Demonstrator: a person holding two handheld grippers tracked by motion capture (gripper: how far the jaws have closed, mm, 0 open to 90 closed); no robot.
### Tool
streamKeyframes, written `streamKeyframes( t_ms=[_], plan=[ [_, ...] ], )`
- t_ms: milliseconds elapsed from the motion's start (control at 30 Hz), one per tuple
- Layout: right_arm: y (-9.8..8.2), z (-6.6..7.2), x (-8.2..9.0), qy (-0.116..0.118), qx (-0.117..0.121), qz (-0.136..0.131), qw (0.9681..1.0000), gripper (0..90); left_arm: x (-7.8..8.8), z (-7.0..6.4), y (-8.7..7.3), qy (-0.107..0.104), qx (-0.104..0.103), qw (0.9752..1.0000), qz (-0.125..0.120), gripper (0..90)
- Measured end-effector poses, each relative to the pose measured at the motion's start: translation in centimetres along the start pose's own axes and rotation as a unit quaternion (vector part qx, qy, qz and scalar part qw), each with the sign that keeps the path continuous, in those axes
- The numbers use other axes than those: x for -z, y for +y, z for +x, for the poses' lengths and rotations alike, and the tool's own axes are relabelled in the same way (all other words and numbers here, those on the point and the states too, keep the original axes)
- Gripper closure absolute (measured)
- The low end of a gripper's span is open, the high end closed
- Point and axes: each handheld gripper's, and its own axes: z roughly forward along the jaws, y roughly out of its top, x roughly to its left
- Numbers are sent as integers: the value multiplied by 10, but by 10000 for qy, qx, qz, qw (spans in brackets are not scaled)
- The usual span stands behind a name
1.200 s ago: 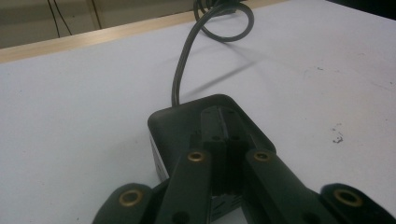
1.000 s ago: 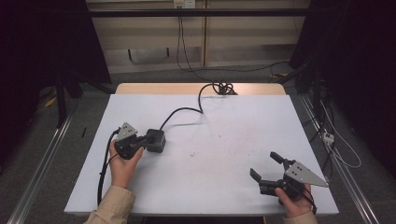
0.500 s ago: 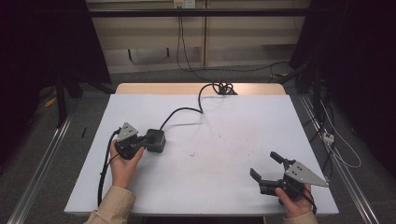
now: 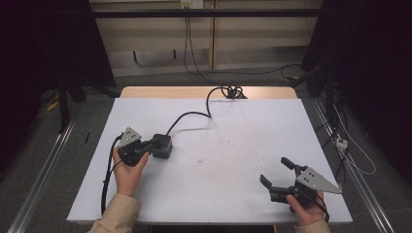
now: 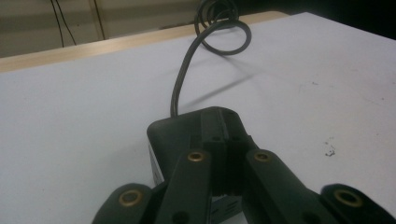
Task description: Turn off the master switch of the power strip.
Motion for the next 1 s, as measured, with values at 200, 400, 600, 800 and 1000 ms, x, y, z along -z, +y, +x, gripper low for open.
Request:
streamKeyframes(
  t_ms=[200, 400, 600, 800, 1000],
  plan=[
    [0, 0, 0, -16, -2, -12, 10000, 36, 3, 0, 1, 22, 142, 9999, -76, 704],
    [0, -1, 1, -6, -5, -2, 10000, 36, 10, -1, 3, 6, 238, 9996, -131, 509],
    [1, 0, 1, -7, 2, -21, 10000, 36, 17, -1, 1, -142, 319, 9993, -124, 325],
    [1, -1, 1, -17, 4, -27, 10000, 36, 27, 1, -5, -316, 432, 9985, -147, 220],
    [1, -1, 1, -16, -17, -30, 10000, 36, 32, 3, -8, -298, 464, 9983, -208, 166]
  ],
)
